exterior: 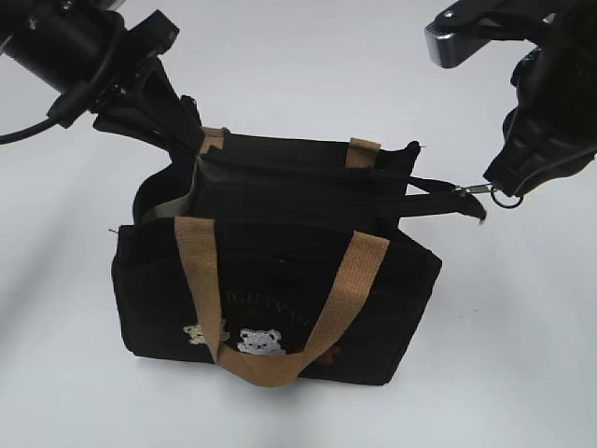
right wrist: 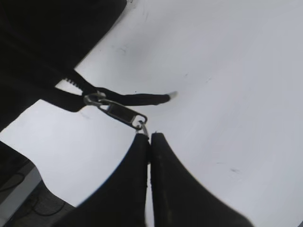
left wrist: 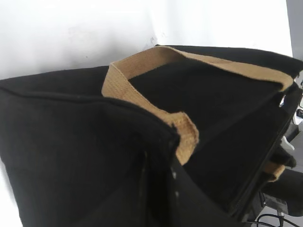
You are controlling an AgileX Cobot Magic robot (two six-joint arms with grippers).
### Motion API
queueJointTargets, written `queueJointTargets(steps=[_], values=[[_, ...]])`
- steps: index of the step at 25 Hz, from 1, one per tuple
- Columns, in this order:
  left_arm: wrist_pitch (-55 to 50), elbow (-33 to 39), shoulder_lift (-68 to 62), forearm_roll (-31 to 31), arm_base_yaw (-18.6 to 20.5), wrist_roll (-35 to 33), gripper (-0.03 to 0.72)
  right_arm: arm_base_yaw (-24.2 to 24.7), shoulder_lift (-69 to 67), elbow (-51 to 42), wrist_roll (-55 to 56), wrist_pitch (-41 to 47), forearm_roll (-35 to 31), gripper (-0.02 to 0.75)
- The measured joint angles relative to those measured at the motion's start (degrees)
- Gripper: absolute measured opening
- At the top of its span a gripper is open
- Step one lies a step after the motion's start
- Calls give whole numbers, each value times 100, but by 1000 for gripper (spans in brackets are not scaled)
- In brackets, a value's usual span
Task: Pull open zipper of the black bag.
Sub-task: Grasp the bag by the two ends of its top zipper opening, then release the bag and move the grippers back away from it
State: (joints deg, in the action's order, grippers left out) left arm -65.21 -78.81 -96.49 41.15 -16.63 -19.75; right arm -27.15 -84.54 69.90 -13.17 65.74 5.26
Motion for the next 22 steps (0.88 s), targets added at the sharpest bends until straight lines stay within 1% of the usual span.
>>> queueJointTargets(steps=[5, 6, 8, 10, 11, 12, 13, 14, 16, 17, 20, 22], values=[[13, 0, 0, -24, 0, 4, 22, 55, 0, 0, 59, 23, -337, 2], [29, 0, 0, -26, 0, 4, 25, 55, 0, 0, 86, 36, -372, 19], [33, 0, 0, -30, 0, 4, 44, 55, 11, 0, 159, 73, -400, 100], [-11, 0, 7, -51, 0, 4, 101, 57, 81, 0, 257, 115, -412, 244], [-51, 0, 38, -98, 0, 4, 148, 57, 132, 0, 318, 140, -412, 322], [-110, 0, 76, -211, 0, 4, 195, 65, 210, 0, 365, 180, -417, 381], [-158, 0, 154, -352, 0, 4, 257, 65, 306, -11, 391, 206, -417, 435], [-220, 0, 256, -518, 0, 4, 313, 65, 402, -47, 426, 211, -417, 468], [-307, 0, 507, -863, 0, 141, 373, 69, 703, -258, 481, 211, -447, 496], [-340, 0, 673, -1048, 0, 250, 386, 69, 870, -423, 537, 211, -460, 503], [-385, 103, 1256, -1418, 0, 490, 398, 69, 1429, -1063, 730, 211, -485, 510], [-385, 409, 1817, -1570, 0, 624, 396, 69, 1858, -1533, 836, 206, -526, 512]])
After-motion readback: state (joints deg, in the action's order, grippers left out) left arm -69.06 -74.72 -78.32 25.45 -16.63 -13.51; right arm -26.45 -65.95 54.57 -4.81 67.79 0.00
